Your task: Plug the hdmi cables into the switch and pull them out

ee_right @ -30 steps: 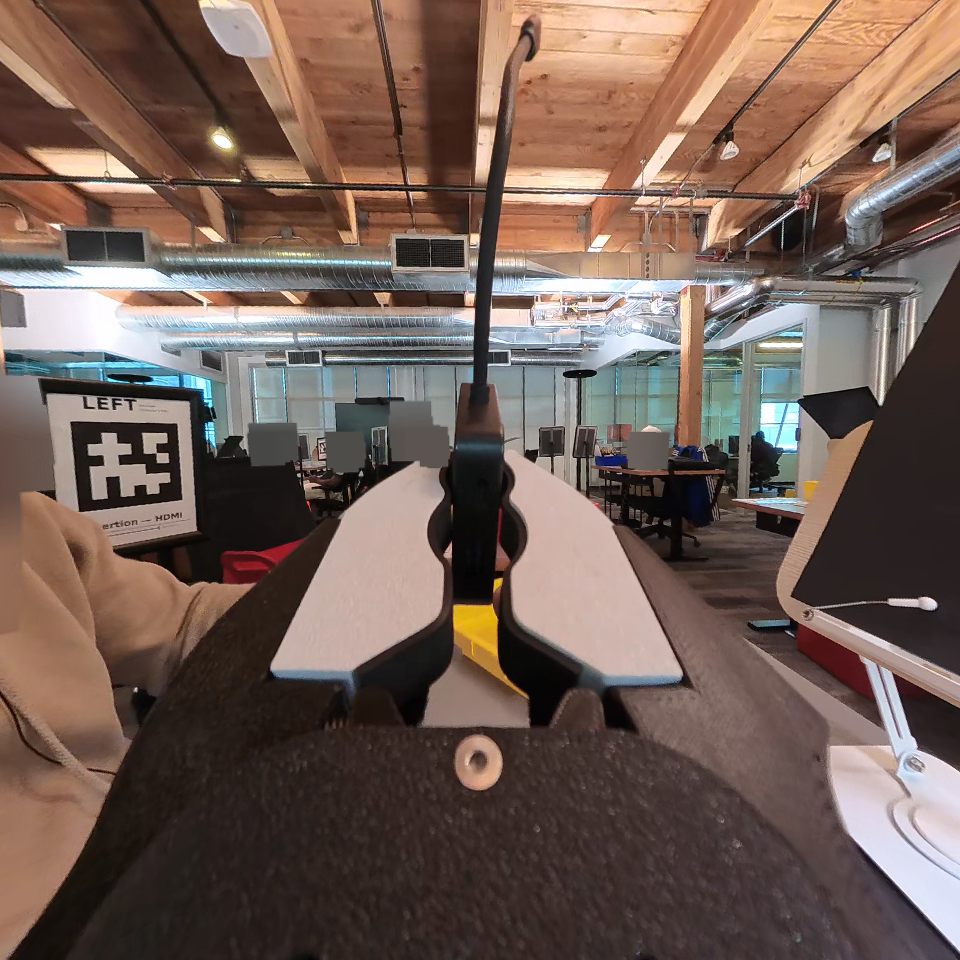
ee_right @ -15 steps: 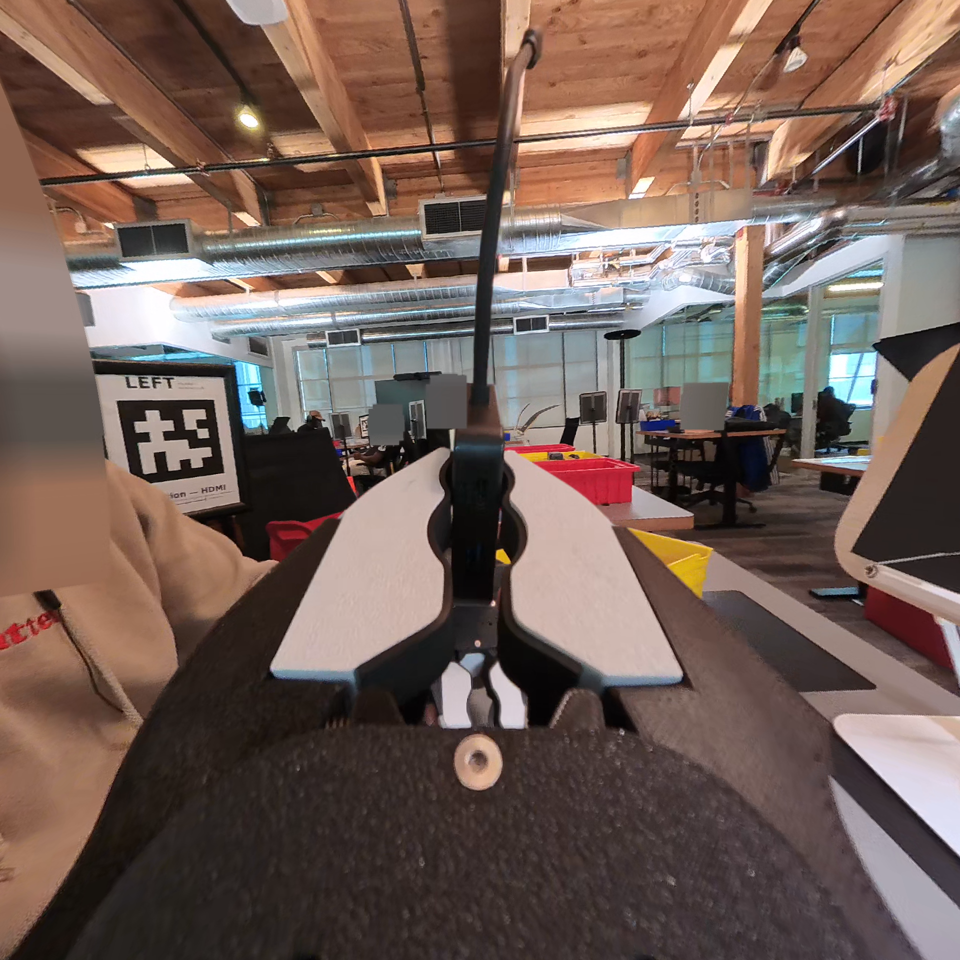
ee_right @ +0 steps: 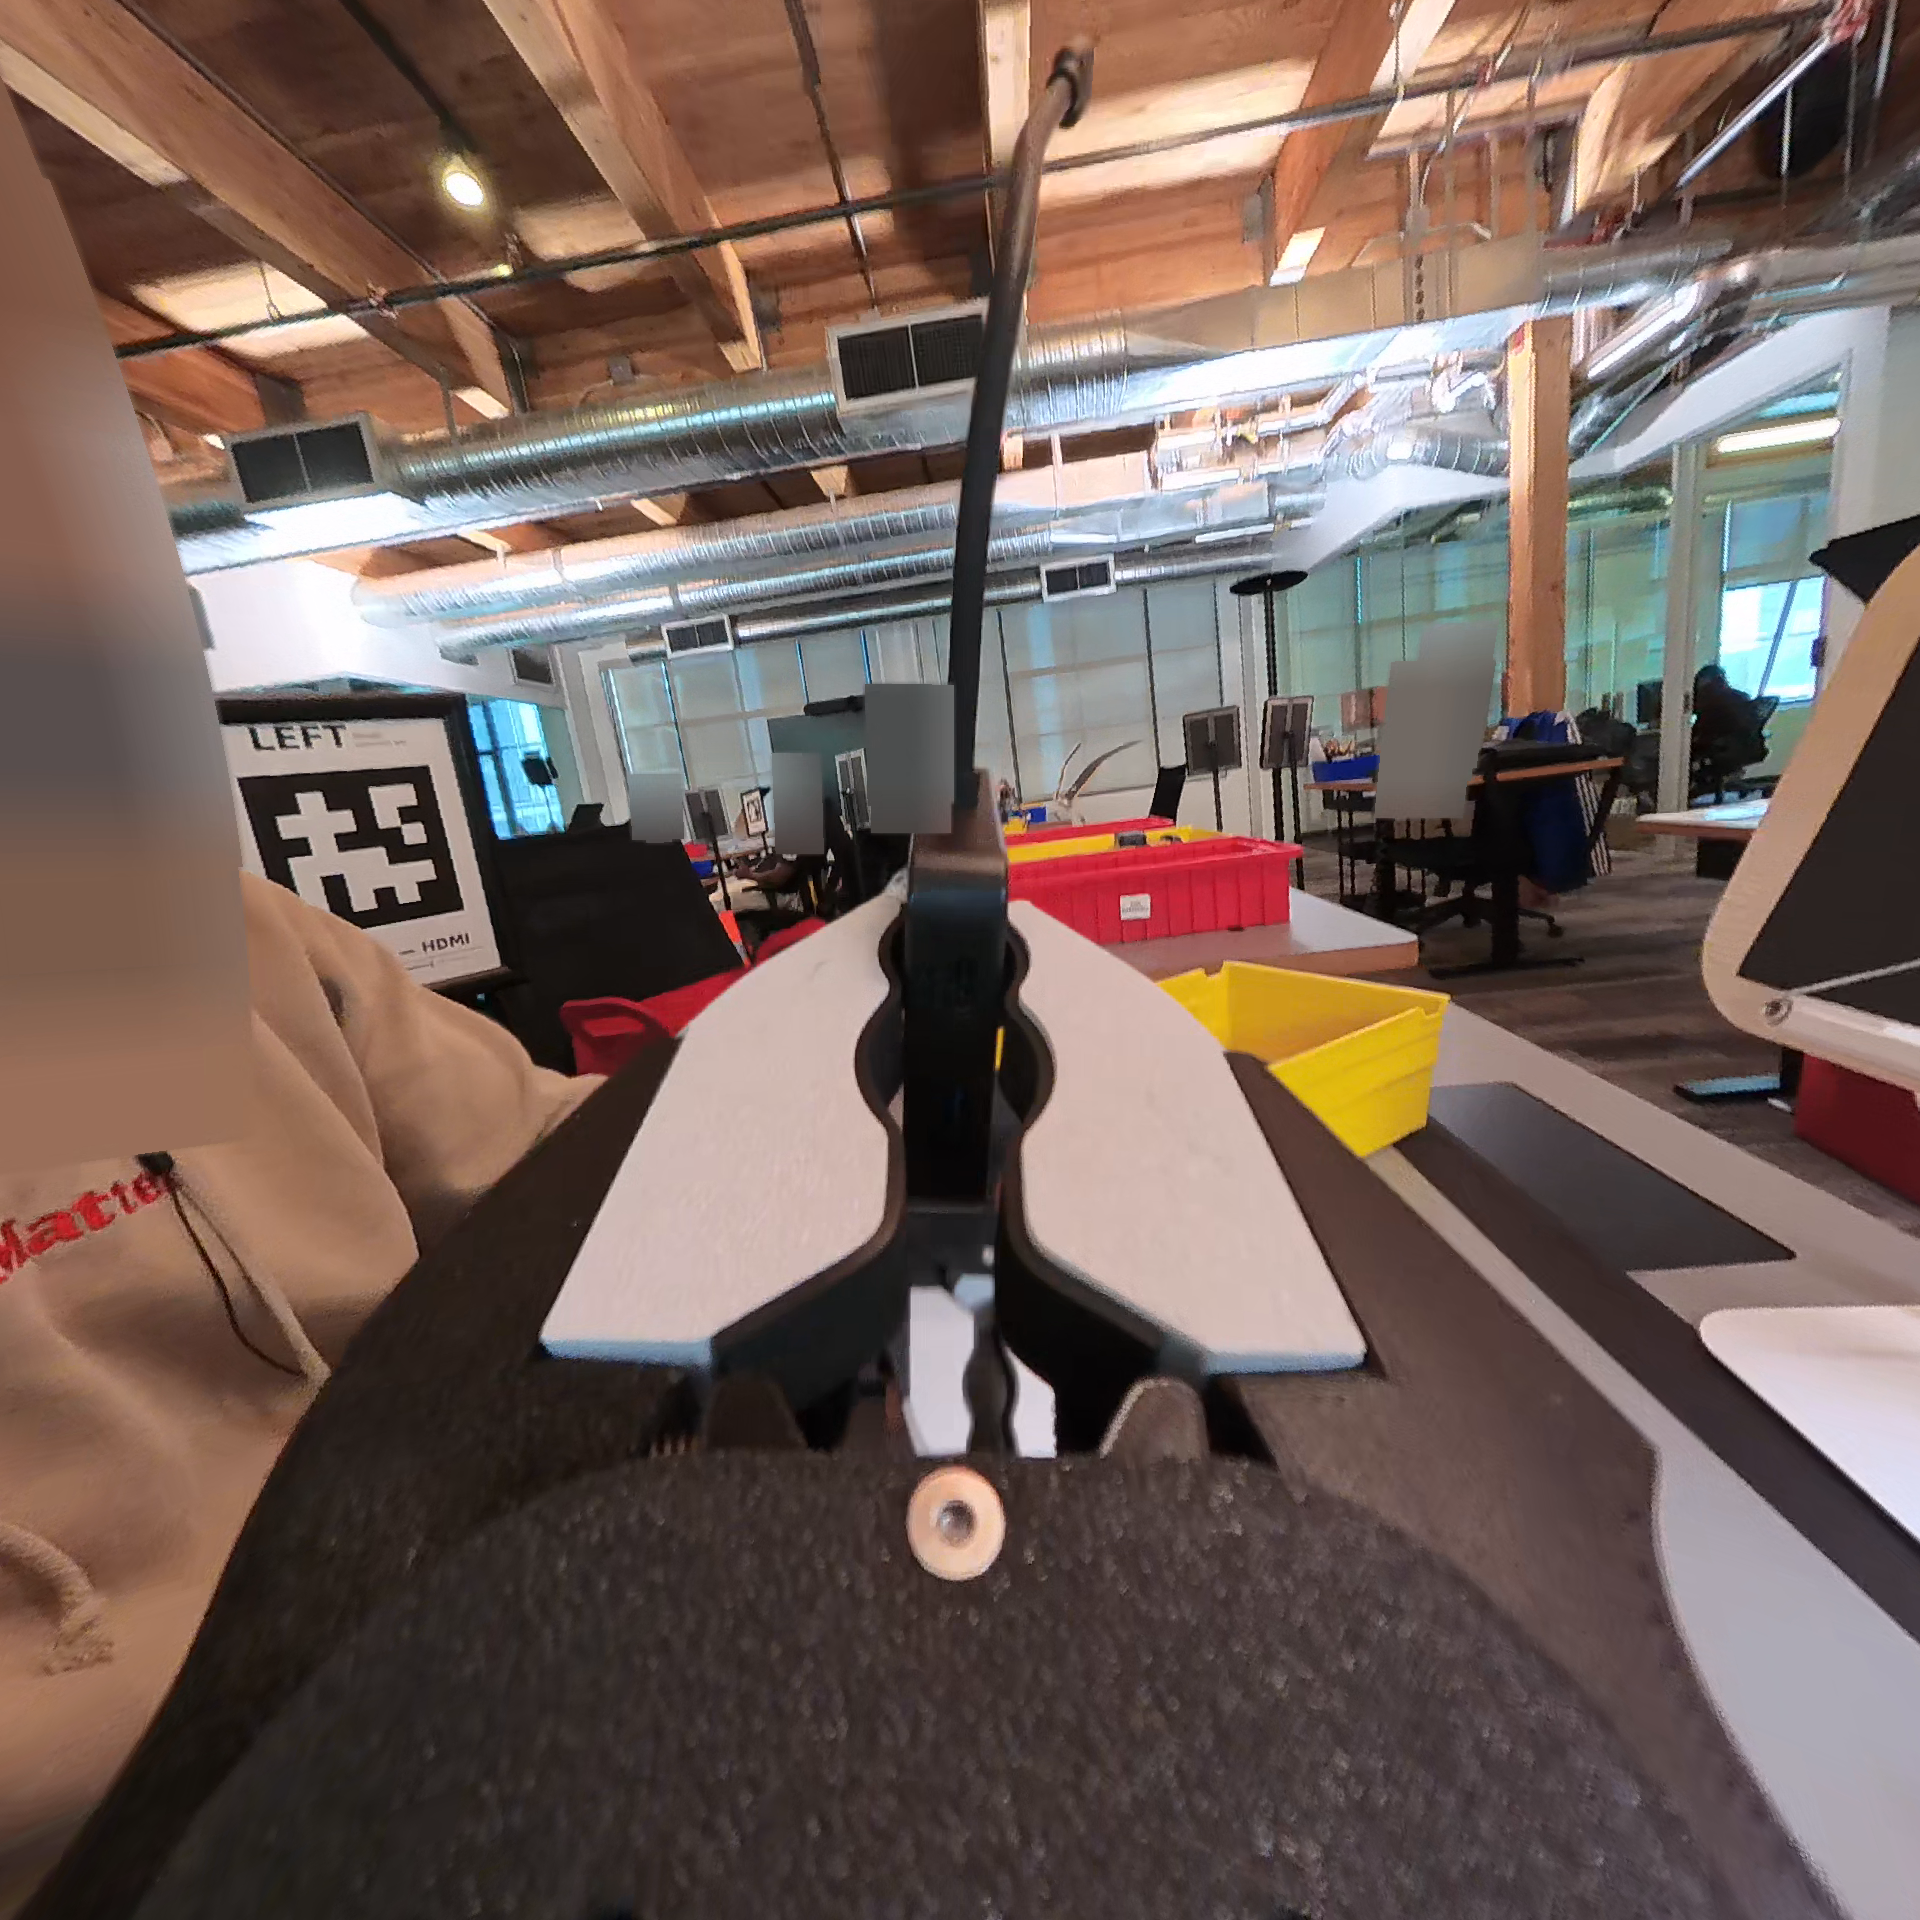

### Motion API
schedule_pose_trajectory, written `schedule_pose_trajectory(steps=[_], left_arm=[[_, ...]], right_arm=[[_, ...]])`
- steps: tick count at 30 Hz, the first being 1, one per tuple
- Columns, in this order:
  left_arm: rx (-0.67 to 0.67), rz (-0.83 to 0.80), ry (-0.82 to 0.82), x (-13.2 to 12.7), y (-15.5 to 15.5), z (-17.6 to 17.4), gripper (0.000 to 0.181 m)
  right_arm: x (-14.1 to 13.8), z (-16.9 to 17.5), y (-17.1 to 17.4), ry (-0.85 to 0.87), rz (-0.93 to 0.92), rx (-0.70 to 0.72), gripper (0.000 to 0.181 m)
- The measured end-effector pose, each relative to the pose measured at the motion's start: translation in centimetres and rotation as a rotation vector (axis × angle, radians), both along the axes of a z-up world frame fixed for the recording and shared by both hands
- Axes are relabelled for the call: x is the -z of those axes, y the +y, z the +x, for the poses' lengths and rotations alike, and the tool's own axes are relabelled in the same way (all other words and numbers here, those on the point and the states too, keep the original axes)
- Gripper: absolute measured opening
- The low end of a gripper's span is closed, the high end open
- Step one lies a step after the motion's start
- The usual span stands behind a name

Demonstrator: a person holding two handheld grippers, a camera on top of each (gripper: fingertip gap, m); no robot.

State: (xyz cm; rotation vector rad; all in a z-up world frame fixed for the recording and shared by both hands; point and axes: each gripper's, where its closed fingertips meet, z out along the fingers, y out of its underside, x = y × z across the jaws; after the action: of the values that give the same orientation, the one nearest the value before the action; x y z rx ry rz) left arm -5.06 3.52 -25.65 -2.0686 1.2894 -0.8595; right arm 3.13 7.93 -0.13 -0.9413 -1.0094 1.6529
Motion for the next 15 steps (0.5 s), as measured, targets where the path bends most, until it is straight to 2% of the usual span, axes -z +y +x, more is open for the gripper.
schedule_pose_trajectory(steps=[1, 6, 9, 12, 15], left_arm=[[-0.029, -0.020, -0.038, -1.0, 0.2, -0.2, 0.012], [-0.066, -0.105, -0.181, -7.2, 0.1, -0.4, 0.013], [-0.044, -0.133, -0.192, -10.1, -0.2, -0.3, 0.012], [-0.013, -0.147, -0.159, -11.7, -0.3, -0.1, 0.012], [0.001, -0.132, -0.113, -12.0, -0.2, 0.0, 0.012]], right_arm=[[0.4, -0.3, 0.0, -0.024, 0.003, -0.002, 0.013], [2.5, -1.8, -0.4, -0.122, 0.008, -0.039, 0.013], [3.8, -2.7, -1.0, -0.186, 0.015, -0.074, 0.013], [5.2, -3.9, -1.5, -0.269, 0.042, -0.084, 0.013], [6.6, -4.9, -2.0, -0.341, 0.062, -0.096, 0.013]])
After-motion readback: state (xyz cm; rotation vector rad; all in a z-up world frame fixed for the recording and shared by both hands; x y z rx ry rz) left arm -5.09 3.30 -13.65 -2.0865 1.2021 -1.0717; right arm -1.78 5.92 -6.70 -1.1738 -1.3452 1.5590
